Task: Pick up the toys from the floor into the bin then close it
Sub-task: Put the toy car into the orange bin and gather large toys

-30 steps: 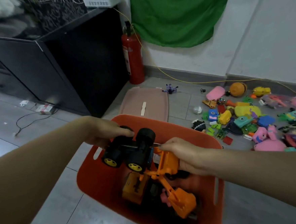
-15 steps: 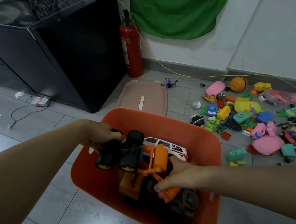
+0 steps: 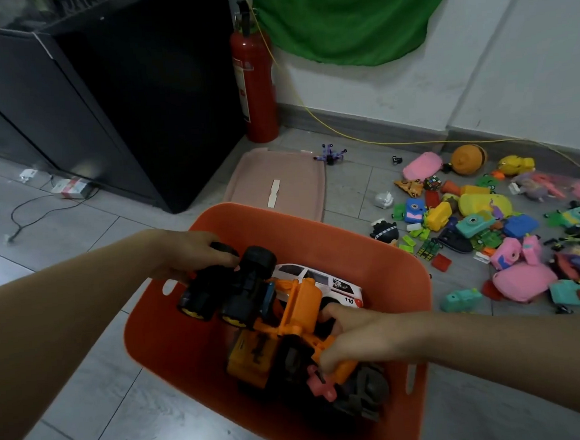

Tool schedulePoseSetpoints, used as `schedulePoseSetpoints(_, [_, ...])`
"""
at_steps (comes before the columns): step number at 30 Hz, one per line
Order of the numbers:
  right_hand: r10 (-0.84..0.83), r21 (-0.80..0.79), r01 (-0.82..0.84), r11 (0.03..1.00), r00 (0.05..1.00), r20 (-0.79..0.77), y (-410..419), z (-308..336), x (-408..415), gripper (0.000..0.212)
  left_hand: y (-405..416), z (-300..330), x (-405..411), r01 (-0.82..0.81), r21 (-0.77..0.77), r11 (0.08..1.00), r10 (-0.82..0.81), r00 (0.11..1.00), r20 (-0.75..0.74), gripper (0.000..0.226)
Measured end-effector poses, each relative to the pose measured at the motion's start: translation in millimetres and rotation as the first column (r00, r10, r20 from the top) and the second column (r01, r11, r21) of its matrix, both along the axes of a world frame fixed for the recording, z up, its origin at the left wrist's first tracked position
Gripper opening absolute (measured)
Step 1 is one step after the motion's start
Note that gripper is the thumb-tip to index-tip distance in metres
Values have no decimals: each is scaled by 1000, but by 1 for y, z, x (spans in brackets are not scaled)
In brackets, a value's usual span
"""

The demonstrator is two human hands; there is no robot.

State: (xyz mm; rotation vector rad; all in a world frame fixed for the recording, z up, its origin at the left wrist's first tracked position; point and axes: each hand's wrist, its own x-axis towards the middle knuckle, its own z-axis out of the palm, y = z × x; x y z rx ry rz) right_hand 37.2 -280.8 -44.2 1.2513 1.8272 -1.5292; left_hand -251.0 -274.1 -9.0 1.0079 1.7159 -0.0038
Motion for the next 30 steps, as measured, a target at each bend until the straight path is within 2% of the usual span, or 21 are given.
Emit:
schedulePoseSetpoints(2, [13, -7, -13, 1000, 1000, 10, 1, 2, 2, 87, 2, -5, 0, 10, 18, 1000, -10, 1000, -16, 29])
schedulePoseSetpoints(6, [6, 11, -6, 1000, 1000, 4, 0, 2, 1, 86, 10, -14, -2, 151, 40, 988, -144, 980, -139, 22])
schedulePoseSetpoints(9, [40, 40, -41, 998, 999, 22, 1, -1, 1, 88, 14, -21, 0, 242, 33, 970, -221, 927, -301, 26])
schedulePoseSetpoints(12, [116, 140, -126, 982, 990, 78, 1, -4, -1, 85, 12, -26, 8, 320, 9, 947, -286, 858, -426, 32])
schedulePoseSetpoints(17, [292, 262, -327, 908, 942, 164, -2, -5, 1, 49, 0, -37, 20, 482, 25, 876, -367, 698, -615, 40])
schedulePoseSetpoints(20, [330, 381, -368, 848, 930, 163, -3, -8, 9, 31, 4, -27, 21, 567, 34, 823, -386, 601, -700, 44])
schedulePoseSetpoints(23, [394, 524, -430, 736, 900, 186, -9, -6, 13, 23, 15, -12, 23, 536, 124, 835, -320, 656, -683, 39])
schedulePoseSetpoints(25, [453, 616, -479, 625, 866, 213, -14, -5, 13, 25, 20, -7, 27, 470, 92, 878, -330, 733, -595, 53])
schedulePoseSetpoints(27, [514, 680, -520, 516, 824, 240, -18, -4, 11, 30, 17, -7, 32, 344, -17, 939, -319, 848, -423, 78])
schedulePoseSetpoints(28, [530, 699, -532, 478, 809, 253, -19, -4, 10, 31, 15, -9, 36, 352, -79, 933, -354, 849, -392, 90])
schedulePoseSetpoints(30, [544, 699, -561, 444, 788, 287, -18, -8, 12, 31, 9, -17, 42, 454, -152, 878, -466, 738, -488, 96])
